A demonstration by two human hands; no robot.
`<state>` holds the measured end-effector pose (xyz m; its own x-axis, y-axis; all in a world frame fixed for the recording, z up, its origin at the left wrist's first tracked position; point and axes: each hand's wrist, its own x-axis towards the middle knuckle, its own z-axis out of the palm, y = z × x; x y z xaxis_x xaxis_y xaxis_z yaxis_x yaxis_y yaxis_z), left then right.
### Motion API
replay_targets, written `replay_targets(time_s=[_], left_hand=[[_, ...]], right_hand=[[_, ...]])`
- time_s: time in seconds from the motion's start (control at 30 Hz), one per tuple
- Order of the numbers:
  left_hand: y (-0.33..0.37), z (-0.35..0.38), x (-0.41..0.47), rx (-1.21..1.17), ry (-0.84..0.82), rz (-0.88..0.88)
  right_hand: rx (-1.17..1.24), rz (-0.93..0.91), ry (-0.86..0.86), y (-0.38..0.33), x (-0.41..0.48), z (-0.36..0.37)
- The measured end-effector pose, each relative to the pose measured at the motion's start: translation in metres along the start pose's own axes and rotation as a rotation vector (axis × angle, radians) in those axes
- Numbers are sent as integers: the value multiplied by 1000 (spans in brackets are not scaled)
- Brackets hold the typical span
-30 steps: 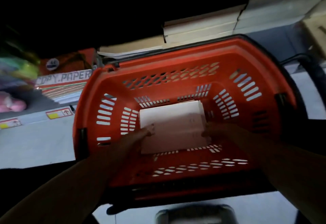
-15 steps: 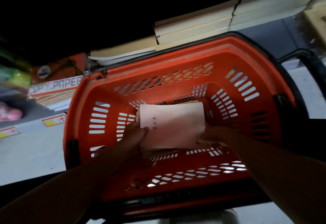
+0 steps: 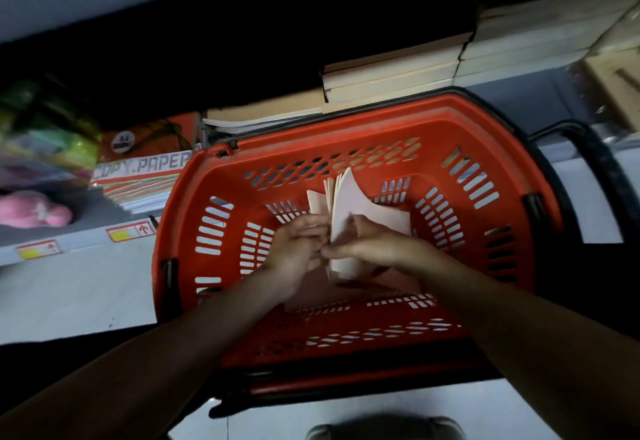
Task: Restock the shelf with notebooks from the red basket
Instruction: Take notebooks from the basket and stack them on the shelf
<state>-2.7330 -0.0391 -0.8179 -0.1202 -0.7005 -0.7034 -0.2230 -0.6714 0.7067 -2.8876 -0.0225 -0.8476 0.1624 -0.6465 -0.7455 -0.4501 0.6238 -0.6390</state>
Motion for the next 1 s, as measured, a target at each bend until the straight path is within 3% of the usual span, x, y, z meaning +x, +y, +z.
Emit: replay_targets(time_s=[0.1,0.23,0.43,0.6,0.83,0.9,1.0], left_hand=[[-1,7,-3,-66,-106,-28],[-10,13,-2,169,-80,24],[-16,7,2,330,-28,-18],[-15,14,3,157,-6,39],[-13,25,6,211,-55,100],[-14,31,8,344,-7,134],[-18,33,5,752,190,314]], right_hand=[[-53,-19,47,3,-1,-3],[-3,-7,1,19,-6,-9],[-161,26,319,13,-28,-20],[-415,-92,322,6,-17,11],[-658,117,425,-21,-5,19],[-649,119,490,-24,-8,14],[-560,126,541,-26,-17,5]])
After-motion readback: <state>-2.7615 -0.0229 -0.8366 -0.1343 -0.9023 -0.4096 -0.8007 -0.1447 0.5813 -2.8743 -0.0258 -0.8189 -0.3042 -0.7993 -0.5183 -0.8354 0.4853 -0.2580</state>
